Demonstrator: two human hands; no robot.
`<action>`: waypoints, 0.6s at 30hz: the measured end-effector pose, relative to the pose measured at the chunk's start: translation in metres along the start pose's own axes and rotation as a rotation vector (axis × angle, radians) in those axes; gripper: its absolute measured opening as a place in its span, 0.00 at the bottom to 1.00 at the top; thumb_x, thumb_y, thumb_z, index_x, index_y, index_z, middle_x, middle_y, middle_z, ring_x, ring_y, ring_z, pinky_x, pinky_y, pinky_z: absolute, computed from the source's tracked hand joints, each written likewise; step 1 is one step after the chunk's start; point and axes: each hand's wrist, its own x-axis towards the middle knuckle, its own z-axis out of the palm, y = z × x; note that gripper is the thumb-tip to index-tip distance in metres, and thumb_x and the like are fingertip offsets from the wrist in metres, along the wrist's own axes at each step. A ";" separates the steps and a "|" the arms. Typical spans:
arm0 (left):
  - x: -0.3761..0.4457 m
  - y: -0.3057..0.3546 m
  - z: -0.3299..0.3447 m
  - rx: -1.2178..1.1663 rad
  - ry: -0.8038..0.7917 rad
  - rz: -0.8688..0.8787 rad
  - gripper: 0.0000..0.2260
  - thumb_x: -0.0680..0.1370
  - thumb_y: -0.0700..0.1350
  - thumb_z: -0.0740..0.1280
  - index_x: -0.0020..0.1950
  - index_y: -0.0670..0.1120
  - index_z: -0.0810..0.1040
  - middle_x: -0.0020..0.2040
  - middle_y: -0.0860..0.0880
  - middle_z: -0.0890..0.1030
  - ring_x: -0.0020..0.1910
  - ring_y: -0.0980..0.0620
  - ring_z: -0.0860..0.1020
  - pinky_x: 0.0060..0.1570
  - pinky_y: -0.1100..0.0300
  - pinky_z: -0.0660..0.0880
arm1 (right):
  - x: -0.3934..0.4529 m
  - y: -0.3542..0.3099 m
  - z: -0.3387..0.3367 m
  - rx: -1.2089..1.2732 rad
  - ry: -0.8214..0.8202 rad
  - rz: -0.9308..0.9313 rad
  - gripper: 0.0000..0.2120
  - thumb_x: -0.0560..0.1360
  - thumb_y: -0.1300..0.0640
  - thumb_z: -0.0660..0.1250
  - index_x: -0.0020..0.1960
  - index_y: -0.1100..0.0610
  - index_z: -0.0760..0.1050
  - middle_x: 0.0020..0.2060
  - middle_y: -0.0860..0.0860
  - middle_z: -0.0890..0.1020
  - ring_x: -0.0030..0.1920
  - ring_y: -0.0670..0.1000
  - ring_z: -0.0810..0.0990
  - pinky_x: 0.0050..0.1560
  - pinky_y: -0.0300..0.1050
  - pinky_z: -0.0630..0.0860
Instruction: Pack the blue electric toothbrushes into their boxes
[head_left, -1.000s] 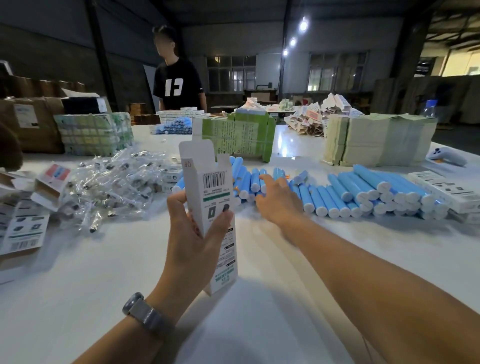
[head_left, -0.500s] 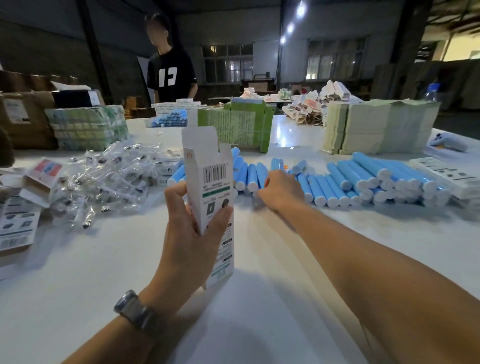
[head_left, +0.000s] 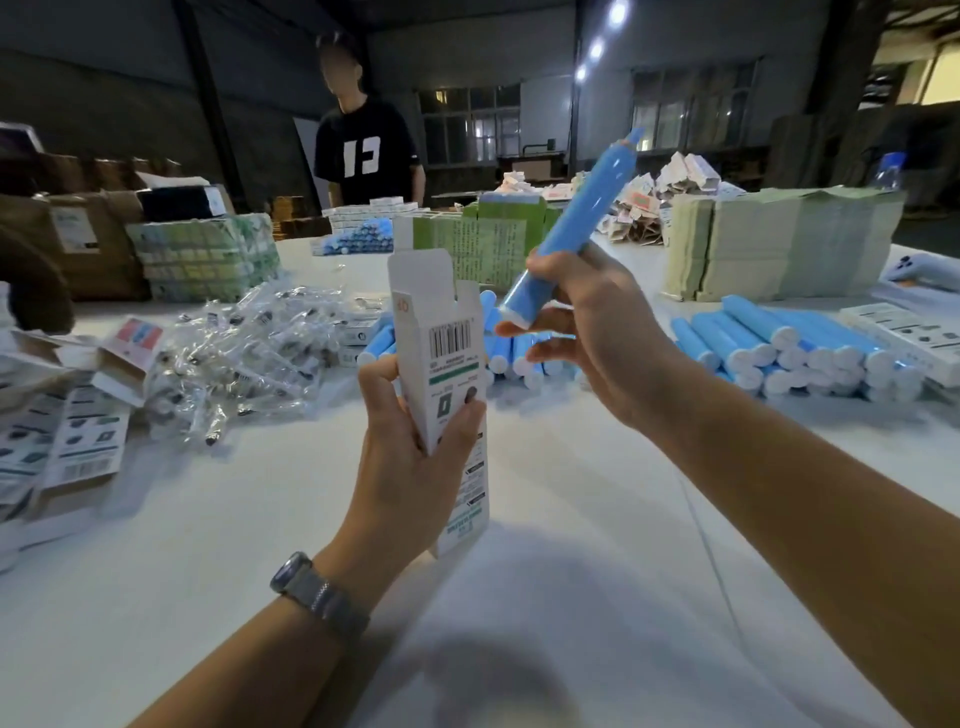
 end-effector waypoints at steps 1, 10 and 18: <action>0.000 0.000 0.000 0.005 0.000 0.000 0.20 0.74 0.47 0.68 0.47 0.70 0.60 0.58 0.50 0.79 0.49 0.53 0.82 0.43 0.64 0.79 | -0.003 -0.007 0.004 0.001 0.003 -0.060 0.05 0.80 0.52 0.63 0.49 0.52 0.75 0.33 0.45 0.81 0.37 0.49 0.83 0.32 0.42 0.75; -0.002 0.006 0.003 0.039 -0.033 0.003 0.17 0.75 0.48 0.66 0.51 0.61 0.58 0.55 0.50 0.78 0.47 0.53 0.80 0.42 0.62 0.78 | -0.018 -0.027 0.029 -0.334 -0.020 -0.328 0.14 0.76 0.58 0.69 0.59 0.52 0.70 0.42 0.46 0.78 0.38 0.42 0.77 0.39 0.34 0.74; -0.007 0.013 0.003 0.097 -0.108 0.031 0.19 0.76 0.48 0.66 0.50 0.68 0.58 0.63 0.43 0.77 0.55 0.45 0.81 0.50 0.51 0.82 | -0.023 -0.033 0.030 -0.545 -0.052 -0.434 0.11 0.81 0.43 0.60 0.48 0.50 0.72 0.40 0.51 0.77 0.43 0.51 0.79 0.46 0.52 0.81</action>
